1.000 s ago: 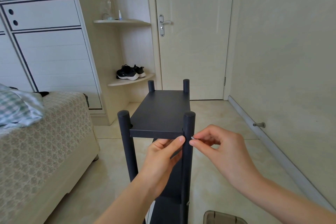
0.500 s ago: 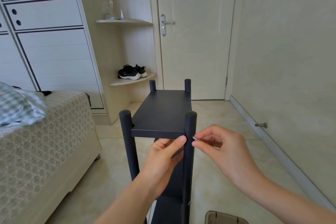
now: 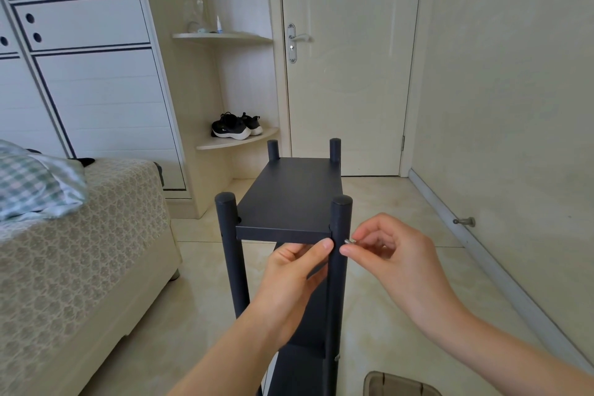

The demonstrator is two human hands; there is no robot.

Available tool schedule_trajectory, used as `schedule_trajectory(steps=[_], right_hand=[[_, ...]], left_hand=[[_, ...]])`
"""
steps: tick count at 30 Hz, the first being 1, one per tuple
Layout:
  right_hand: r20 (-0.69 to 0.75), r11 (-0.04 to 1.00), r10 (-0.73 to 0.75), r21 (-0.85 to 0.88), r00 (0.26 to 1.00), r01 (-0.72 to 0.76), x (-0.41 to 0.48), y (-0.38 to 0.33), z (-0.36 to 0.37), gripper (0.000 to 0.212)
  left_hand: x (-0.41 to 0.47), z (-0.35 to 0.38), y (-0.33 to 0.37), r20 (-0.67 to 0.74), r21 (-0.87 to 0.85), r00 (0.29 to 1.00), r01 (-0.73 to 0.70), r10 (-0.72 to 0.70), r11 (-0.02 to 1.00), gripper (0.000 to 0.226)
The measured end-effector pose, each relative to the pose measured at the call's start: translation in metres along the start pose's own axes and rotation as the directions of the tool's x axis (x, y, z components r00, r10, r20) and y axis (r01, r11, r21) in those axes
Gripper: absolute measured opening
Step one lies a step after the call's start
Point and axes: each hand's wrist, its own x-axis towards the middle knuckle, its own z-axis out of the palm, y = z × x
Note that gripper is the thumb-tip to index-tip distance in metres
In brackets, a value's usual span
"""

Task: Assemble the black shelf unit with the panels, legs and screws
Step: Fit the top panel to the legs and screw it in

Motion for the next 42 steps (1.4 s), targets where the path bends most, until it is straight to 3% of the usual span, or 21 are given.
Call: schedule_trajectory(steps=[22,31,42], right_hand=[[0.074,0.999,-0.001,0.048,0.997,-0.002,-0.0053,-0.0070,-0.0049,0.015],[0.100,0.998,0.017,0.063,0.995,-0.024,-0.0057,-0.0061,-0.0042,0.015],[0.161,0.999,0.014,0.042,0.987,-0.021,-0.0010,-0.0032,-0.0055,0.017]], left_hand=[[0.0006,-0.0022,-0.0009,0.012,0.029,1.000,-0.007,0.006,1.000,0.033],[-0.0006,-0.0021,0.0004,0.023,0.063,0.999,-0.029,0.028,0.998,0.022],[0.0016,-0.0050,-0.0003,0.026,0.050,0.999,-0.046,0.045,0.998,0.030]])
